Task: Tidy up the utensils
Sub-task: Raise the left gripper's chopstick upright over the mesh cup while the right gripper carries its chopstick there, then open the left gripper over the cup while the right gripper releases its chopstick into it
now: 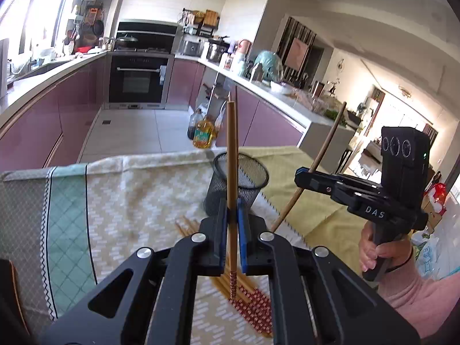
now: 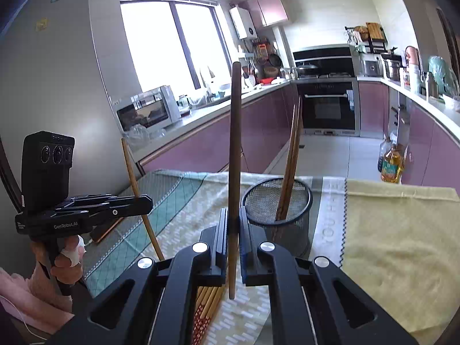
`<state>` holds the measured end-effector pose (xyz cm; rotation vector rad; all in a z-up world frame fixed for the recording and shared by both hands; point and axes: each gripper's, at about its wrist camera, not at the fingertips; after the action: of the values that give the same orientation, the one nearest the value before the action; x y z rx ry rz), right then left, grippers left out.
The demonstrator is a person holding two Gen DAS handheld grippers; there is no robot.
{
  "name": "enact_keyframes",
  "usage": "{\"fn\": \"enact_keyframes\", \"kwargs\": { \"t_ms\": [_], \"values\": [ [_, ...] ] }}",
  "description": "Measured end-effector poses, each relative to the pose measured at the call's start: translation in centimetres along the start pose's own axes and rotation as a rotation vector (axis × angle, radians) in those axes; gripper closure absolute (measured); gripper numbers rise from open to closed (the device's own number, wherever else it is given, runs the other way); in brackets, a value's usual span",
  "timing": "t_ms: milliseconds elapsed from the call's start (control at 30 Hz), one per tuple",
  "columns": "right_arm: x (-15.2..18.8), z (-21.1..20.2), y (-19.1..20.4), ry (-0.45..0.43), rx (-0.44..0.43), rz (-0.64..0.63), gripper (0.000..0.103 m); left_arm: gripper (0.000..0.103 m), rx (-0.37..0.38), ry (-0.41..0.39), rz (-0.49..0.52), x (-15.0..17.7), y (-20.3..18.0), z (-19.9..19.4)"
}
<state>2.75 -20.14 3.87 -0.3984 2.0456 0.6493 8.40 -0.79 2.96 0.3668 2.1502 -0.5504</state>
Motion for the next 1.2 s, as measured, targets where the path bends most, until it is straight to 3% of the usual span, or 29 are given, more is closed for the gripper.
{"fn": "enact_keyframes", "kwargs": {
  "t_ms": [500, 767, 967, 1200],
  "values": [
    [-6.7, -1.2, -0.7, -0.142, 0.032, -0.054, 0.097, 0.096, 0.023, -0.166, 0.012, -7.9, -1.7, 1.2],
    [-8.2, -0.1, -2.3, -0.153, 0.080, -0.055, 0.097, 0.096, -0.023, -0.192, 0.033, -9.7, -2.9, 3.0],
    [-7.4, 2.4, -3.2, -0.067, 0.098, -0.044, 0.097, 0.096, -0.067, -0.130, 0.043, -9.3, -2.7, 5.9],
    [-5.8, 5.3, -4.0, 0.061, 0.111, -0.027, 0.097, 0.096, -0.074, 0.026, 0.103, -7.7, -2.5, 9.6]
  ]
}}
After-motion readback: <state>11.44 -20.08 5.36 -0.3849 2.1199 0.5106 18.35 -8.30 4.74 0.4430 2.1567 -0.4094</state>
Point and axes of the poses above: each gripper's, at about its wrist camera, not at the fingertips, and z roughly the way its jaws point, y to its left, x to its underside, and after that the axes turned 3 degrees about -x, right-handed
